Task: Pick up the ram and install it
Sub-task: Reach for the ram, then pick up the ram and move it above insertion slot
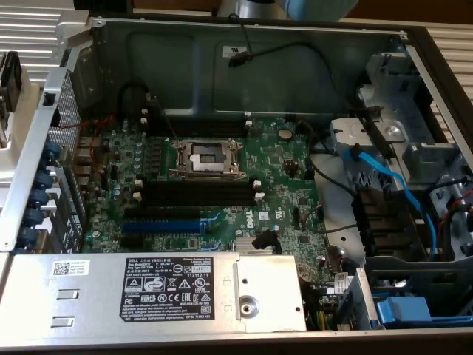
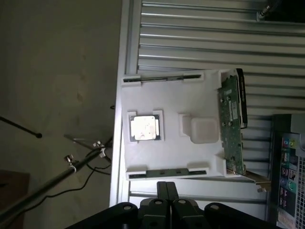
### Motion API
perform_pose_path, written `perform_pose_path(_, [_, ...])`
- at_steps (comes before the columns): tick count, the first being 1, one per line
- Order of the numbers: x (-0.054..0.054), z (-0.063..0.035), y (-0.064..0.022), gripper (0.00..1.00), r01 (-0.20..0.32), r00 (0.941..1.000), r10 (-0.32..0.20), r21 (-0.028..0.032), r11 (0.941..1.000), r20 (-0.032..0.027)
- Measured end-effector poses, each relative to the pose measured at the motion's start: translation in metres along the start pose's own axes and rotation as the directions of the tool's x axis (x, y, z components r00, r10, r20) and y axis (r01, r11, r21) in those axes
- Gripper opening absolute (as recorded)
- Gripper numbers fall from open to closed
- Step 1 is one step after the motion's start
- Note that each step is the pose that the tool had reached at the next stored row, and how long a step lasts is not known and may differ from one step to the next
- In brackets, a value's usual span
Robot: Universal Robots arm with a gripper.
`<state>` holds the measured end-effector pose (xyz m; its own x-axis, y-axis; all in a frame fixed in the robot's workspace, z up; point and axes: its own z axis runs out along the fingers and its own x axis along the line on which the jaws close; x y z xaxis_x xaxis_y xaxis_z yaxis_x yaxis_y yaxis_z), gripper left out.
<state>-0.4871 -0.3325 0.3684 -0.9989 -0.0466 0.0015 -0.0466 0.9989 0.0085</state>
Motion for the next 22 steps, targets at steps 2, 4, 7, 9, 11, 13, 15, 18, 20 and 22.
perform_pose_path(2, [-0.0002, 0.0018, 0.0001, 0.1, 0.001, 1.0, -0.001, 0.0, 1.0, -0.0003])
perform_pose_path(4, [-0.0004, 0.0035, 0.0004, 0.1, 0.002, 1.0, -0.002, -0.0001, 1.0, -0.0006])
perform_pose_path(7, [-0.0004, 0.004, 0.0011, 0.1, 0.004, 1.0, -0.004, -0.0001, 1.0, -0.001])
perform_pose_path(9, [-0.0002, 0.0041, 0.0013, 0.1, 0.004, 1.0, -0.004, -0.0001, 1.0, -0.0011])
perform_pose_path(11, [-0.0002, 0.0041, 0.0013, 0.1, 0.004, 1.0, -0.004, -0.0001, 1.0, -0.0011])
perform_pose_path(13, [-0.0002, 0.0041, 0.0013, 0.1, 0.004, 1.0, -0.004, -0.0001, 1.0, -0.0011])
perform_pose_path(15, [-0.0002, 0.0041, 0.0013, 0.1, 0.004, 1.0, -0.004, -0.0001, 1.0, -0.0011])
perform_pose_path(18, [-0.0002, 0.0041, 0.0013, 0.1, 0.004, 1.0, -0.004, -0.0001, 1.0, -0.0011])
perform_pose_path(20, [-0.0002, 0.0041, 0.0013, 0.1, 0.004, 1.0, -0.004, -0.0001, 1.0, -0.0011])
perform_pose_path(22, [-0.0003, 0.0041, 0.0013, 0.1, 0.018, 0.9998, -0.018, 0.0003, 0.9998, -0.0014])
